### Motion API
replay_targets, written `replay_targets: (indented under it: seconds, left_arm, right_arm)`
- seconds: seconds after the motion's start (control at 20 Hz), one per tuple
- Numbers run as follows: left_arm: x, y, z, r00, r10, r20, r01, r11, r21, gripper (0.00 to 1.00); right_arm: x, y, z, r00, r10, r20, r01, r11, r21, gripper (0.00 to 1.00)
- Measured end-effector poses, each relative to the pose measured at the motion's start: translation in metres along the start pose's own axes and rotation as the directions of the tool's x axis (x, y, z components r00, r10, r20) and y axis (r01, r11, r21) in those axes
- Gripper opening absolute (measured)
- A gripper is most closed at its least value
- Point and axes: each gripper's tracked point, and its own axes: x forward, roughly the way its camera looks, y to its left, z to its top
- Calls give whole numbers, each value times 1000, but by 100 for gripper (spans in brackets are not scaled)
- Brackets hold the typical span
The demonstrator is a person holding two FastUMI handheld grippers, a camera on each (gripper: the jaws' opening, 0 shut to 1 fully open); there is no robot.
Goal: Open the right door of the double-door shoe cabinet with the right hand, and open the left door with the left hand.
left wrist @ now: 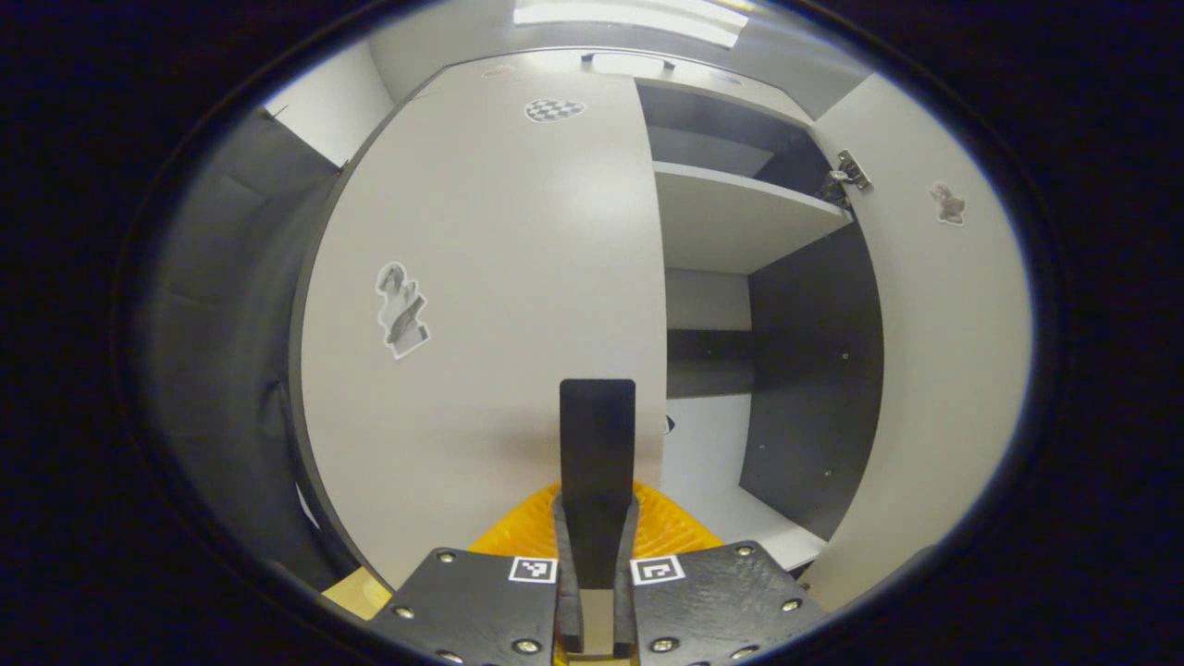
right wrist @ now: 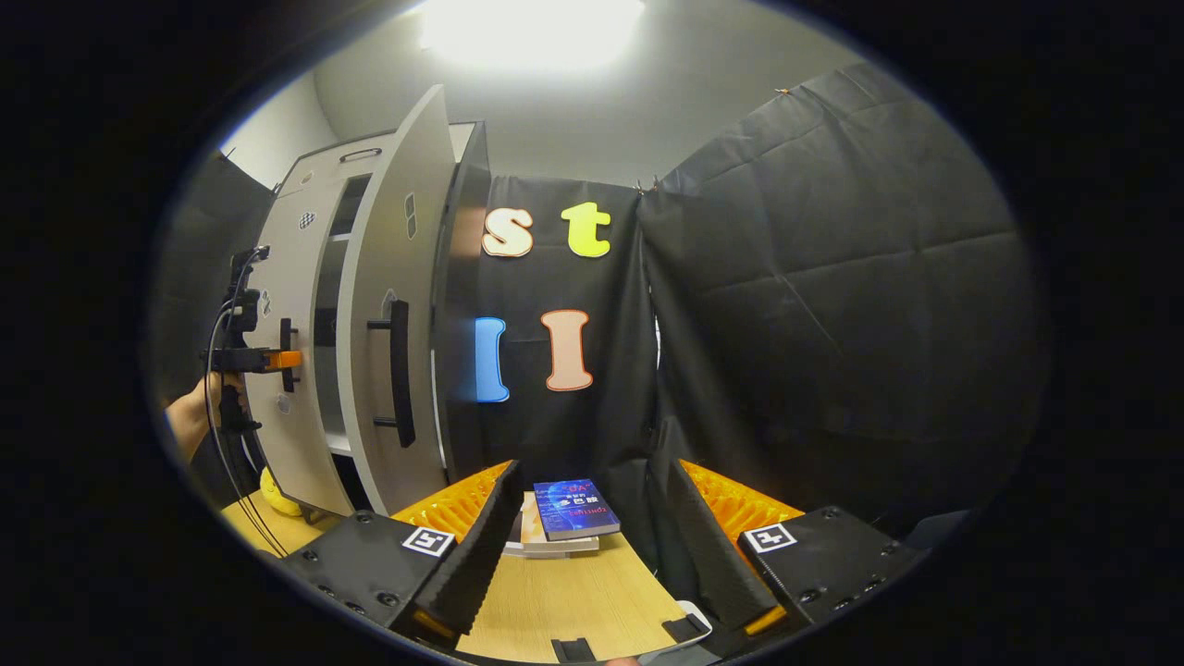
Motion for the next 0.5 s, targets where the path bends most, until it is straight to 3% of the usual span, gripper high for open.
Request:
replay_targets:
  seconds: [0.35, 0.5]
  left_arm:
    - [-18, 6, 2, 1000, 0, -23, 0, 1000, -3, 8]
    - [-30, 7, 2, 999, -21, -34, 21, 1000, -1, 10]
  right_arm:
    - [6, 3, 0, 998, 61, 6, -61, 998, 26, 98]
    - [1, 14, 7, 997, 74, 25, -74, 997, 19, 98]
